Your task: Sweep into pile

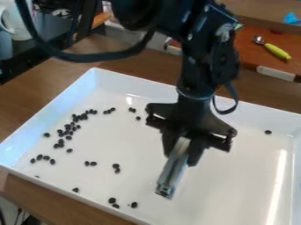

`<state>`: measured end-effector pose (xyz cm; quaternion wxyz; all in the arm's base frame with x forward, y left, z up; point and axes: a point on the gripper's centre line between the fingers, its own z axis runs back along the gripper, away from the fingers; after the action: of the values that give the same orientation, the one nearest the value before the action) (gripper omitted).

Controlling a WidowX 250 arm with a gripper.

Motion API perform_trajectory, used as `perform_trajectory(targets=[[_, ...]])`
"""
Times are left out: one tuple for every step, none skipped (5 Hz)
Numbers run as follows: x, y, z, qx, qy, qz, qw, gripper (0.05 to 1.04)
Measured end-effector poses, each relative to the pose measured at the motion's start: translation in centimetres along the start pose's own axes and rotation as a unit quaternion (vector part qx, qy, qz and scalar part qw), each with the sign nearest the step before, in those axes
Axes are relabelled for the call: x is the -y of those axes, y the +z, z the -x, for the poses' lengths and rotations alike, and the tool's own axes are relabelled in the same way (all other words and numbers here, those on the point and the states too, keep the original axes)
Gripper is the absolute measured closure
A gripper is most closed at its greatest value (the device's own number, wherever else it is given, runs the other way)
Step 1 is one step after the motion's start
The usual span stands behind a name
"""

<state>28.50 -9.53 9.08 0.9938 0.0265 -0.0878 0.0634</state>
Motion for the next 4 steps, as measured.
perform_trajectory(targets=[[-0.5, -1.8, 1.3, 0.012, -0.006, -0.016, 0.9998, 0.705], [-1.0, -3.1, 2.3, 0.024, -0.021, -0.025, 0.9992, 0.705], [-1.4, -3.3, 2.3, 0.040, -0.023, -0.019, 0.9988, 0.705], [-2.6, -3.4, 2.0, 0.047, -0.017, -0.014, 0.9987, 0.705]])
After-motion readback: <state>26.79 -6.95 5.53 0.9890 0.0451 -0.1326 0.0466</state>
